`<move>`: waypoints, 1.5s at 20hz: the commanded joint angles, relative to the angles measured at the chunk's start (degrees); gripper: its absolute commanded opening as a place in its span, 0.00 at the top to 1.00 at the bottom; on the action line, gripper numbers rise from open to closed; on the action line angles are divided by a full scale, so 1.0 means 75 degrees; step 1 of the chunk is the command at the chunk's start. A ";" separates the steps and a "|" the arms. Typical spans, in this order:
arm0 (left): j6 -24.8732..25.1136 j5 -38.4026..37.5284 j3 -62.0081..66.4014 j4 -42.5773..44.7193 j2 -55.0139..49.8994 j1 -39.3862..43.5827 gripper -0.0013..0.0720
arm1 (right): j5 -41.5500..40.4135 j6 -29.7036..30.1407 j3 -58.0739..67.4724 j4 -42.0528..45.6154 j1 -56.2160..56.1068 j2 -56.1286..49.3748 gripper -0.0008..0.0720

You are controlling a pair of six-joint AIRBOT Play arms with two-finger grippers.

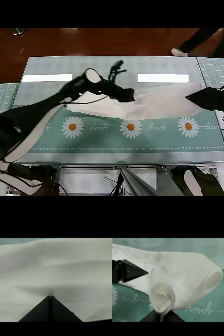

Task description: Fold the shirts.

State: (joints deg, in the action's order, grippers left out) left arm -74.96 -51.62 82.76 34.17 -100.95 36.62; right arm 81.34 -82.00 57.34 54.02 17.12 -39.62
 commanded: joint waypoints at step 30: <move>0.0903 -0.1988 -0.5831 0.0708 0.8766 -0.5310 0.95 | -0.3850 -0.1122 0.3739 -0.1105 -0.6400 -0.6930 0.95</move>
State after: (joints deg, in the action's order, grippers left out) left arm -68.64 -66.94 46.22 39.38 -42.83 -2.22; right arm 55.27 -90.08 79.59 47.48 -27.77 -82.41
